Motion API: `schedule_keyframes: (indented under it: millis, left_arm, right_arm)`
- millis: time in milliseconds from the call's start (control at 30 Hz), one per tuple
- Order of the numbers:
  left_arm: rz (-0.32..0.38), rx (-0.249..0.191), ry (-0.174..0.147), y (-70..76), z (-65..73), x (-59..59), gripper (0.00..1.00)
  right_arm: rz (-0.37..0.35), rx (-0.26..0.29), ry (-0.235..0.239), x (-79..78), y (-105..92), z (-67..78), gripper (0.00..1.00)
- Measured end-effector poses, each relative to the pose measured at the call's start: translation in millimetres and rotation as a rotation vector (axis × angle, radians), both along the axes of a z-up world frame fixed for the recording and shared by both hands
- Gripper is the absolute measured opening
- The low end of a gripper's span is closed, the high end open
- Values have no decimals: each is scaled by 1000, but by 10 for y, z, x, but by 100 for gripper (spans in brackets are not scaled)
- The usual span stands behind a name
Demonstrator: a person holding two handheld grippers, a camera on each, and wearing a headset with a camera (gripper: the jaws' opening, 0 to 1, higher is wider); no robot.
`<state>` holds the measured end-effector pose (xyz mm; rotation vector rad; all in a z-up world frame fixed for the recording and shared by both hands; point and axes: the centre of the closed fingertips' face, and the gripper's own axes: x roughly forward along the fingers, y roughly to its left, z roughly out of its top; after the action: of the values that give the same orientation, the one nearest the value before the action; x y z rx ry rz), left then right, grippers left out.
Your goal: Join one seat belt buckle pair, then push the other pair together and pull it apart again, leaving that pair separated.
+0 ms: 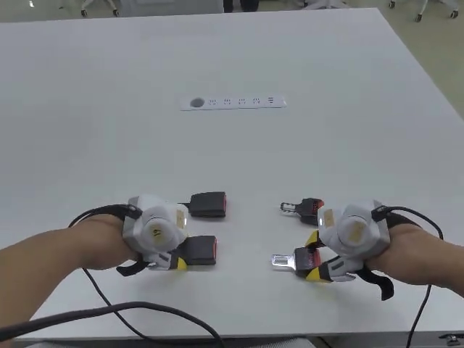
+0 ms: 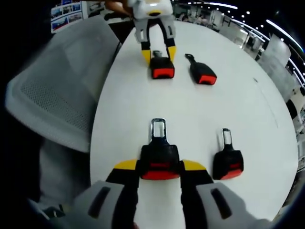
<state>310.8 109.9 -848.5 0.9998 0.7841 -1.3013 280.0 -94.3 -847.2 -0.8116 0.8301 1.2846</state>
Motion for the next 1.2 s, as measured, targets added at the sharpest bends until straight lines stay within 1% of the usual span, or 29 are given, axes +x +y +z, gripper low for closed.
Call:
schedule_keyframes:
  millis: [167,400,533,700,967,1000,1033,1200]
  left_arm:
    - [-41,17,4,-10,-4,-13,32]
    - [-30,18,10,-5,-7,-21,32]
    - [-27,21,14,-8,-9,-33,32]
    - [-26,25,17,-10,-9,-47,32]
    - [-12,25,31,-9,-17,-47,32]
    - [-15,26,32,-9,-18,-47,32]
    - [-20,29,32,-11,-19,-48,32]
    - [-27,44,36,-12,-22,-48,32]
  right_arm:
    - [8,-9,2,-7,-1,-10,33]
    - [4,6,6,-3,-3,-42,34]
    - [7,1,0,-3,-3,-48,34]
    - [3,0,9,-2,-3,-67,34]
    - [0,9,12,-6,-2,-69,35]
    - [-4,4,14,-5,-15,-75,36]
    - [-20,9,20,-5,-15,-76,36]
    - [-47,23,30,3,-30,-79,36]
